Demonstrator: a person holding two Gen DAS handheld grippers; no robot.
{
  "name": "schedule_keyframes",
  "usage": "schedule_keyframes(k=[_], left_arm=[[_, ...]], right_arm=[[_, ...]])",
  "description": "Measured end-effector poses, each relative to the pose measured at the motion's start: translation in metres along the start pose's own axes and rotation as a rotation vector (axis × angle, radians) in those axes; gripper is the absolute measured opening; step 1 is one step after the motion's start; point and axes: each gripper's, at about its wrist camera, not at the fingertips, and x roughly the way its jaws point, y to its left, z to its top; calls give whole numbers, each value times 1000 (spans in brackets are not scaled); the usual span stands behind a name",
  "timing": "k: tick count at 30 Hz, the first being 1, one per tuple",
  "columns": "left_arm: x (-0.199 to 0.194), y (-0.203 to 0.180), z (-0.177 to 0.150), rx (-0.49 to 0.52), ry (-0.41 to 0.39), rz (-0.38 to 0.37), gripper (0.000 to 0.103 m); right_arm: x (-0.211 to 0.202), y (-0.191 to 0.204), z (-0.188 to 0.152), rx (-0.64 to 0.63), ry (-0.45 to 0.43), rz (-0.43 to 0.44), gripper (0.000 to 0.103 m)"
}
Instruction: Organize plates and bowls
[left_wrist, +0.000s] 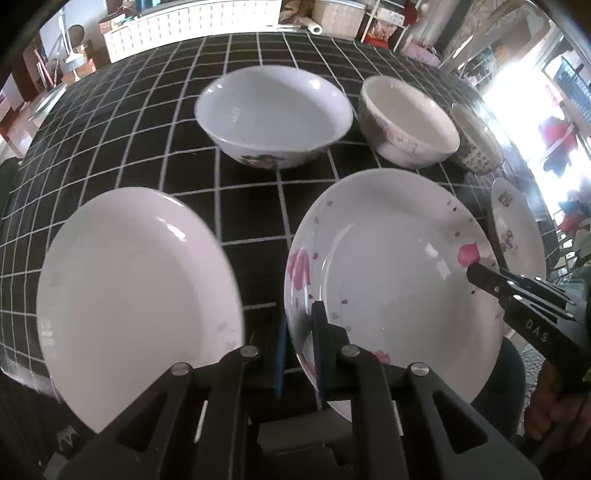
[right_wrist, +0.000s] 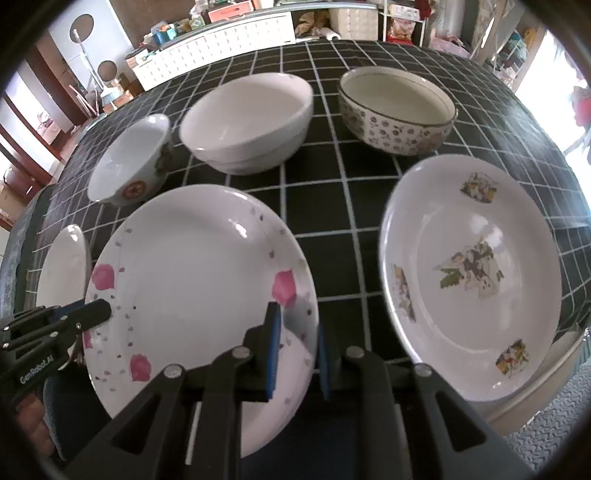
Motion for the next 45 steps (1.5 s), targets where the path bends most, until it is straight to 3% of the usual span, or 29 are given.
schedule_keyframes(k=[5,14,21,26,45], left_arm=[[-25,14,-4,-25,-48,6,11],[-67,74,-24,-134,-113,56,11],[-78,133,-44,-251,-121,121,11],[-79,156,-50,-280,-122,150,11],[-52,184,-46,-324,-84,174,11]], right_arm=[[-11,24,8,-22,-2,10,22],[-27,89,15,-144,-44,60,22],[-6,151,17,-250,-12,111,22],[16,179,13,-284,36,134,22],[43,215,13,-347,61,98,22]])
